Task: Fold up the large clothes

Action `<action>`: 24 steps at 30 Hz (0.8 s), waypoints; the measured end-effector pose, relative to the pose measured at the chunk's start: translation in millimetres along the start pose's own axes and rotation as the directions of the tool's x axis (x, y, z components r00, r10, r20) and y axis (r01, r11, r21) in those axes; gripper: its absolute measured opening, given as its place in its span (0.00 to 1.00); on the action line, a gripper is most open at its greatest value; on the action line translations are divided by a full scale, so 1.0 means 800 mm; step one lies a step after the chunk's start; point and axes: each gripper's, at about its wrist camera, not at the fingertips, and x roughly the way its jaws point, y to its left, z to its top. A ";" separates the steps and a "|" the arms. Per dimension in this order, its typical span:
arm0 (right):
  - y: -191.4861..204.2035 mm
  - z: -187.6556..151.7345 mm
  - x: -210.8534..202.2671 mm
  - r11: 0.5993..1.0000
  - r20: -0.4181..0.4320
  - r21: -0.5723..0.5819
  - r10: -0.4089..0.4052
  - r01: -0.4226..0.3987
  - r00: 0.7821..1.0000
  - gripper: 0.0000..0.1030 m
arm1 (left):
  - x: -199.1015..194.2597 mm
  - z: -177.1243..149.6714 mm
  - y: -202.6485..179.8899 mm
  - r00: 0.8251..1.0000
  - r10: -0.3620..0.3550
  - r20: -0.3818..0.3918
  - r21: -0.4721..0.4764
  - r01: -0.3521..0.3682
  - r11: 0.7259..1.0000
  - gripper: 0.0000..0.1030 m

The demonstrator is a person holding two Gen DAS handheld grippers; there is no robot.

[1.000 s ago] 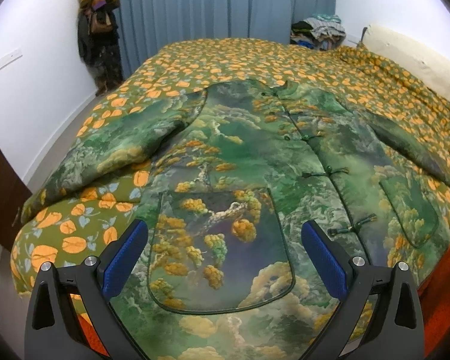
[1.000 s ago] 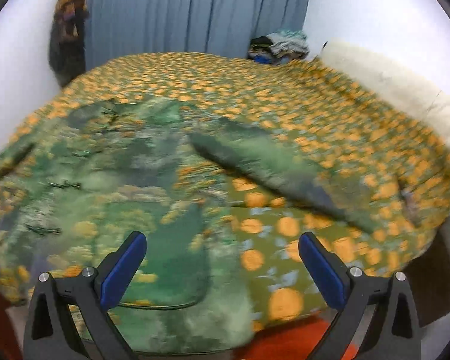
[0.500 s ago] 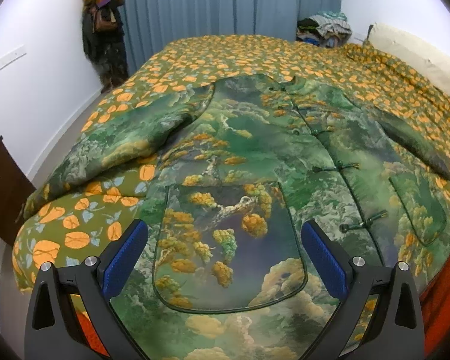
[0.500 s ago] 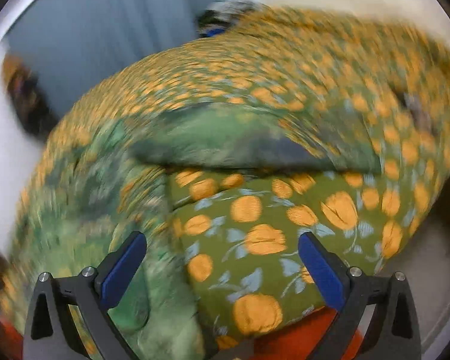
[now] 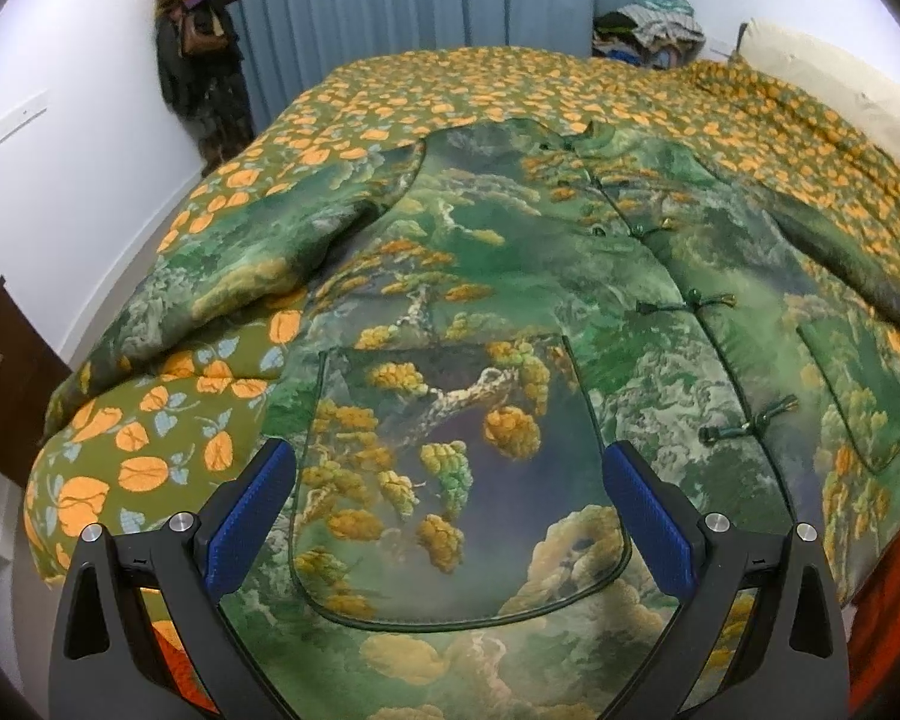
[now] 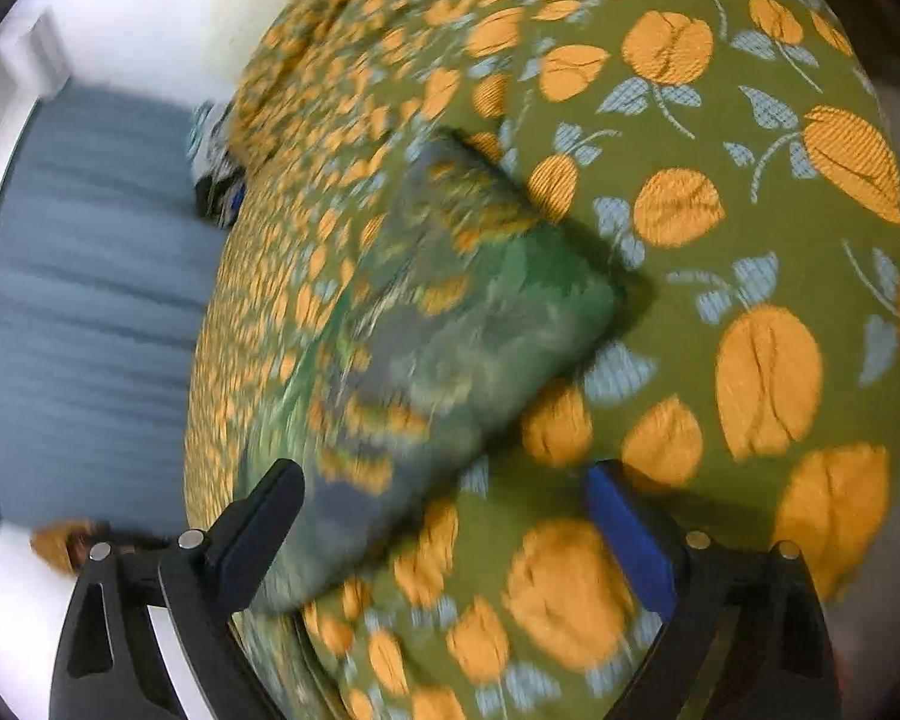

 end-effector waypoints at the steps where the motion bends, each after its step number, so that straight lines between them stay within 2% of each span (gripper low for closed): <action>1: 0.000 0.004 0.006 1.000 0.007 0.015 0.005 -0.005 1.000 0.93 | 0.002 0.000 -0.001 1.000 0.002 -0.006 0.004 -0.002 1.000 0.99; 3: 0.000 0.014 0.024 0.999 0.004 0.040 -0.010 0.010 1.000 0.91 | 0.006 -0.001 -0.003 1.000 0.004 -0.015 0.008 -0.004 1.000 0.99; 4: 0.001 0.018 0.027 0.999 0.019 0.037 -0.027 0.026 0.999 0.80 | 0.007 -0.002 -0.003 1.000 0.005 -0.018 0.010 -0.005 1.000 0.99; 5: 0.006 0.020 0.029 0.999 0.040 0.021 -0.041 0.040 0.998 0.59 | 0.007 -0.002 -0.003 1.000 0.005 -0.019 0.011 -0.005 1.000 0.99; 6: 0.012 0.022 0.031 0.998 0.043 -0.004 -0.058 0.059 0.997 0.43 | 0.008 -0.003 -0.004 1.000 0.006 -0.020 0.013 -0.005 1.000 0.99; 7: 0.017 0.024 0.032 0.997 0.046 -0.028 -0.076 0.077 0.996 0.17 | 0.008 -0.003 -0.004 1.000 0.006 -0.021 0.014 -0.006 1.000 0.99; 11: 0.066 0.014 0.010 0.970 0.134 -0.217 -0.079 0.107 0.988 0.11 | 0.013 -0.003 -0.004 1.000 0.005 -0.026 0.012 -0.004 1.000 0.99; 16: 0.152 -0.031 -0.033 0.879 0.167 -0.475 0.043 0.042 0.985 0.10 | 0.017 -0.003 -0.005 1.000 -0.003 -0.031 0.009 0.003 1.000 0.99; 20: 0.224 -0.101 -0.074 0.724 0.150 -0.690 0.153 -0.008 0.977 0.10 | 0.010 0.000 -0.006 1.000 -0.017 -0.019 0.002 0.017 1.000 0.99; 24: 0.269 -0.190 -0.100 0.563 0.068 -0.824 0.221 -0.071 0.973 0.10 | -0.005 0.012 -0.008 0.998 -0.057 0.010 -0.010 0.057 0.998 0.99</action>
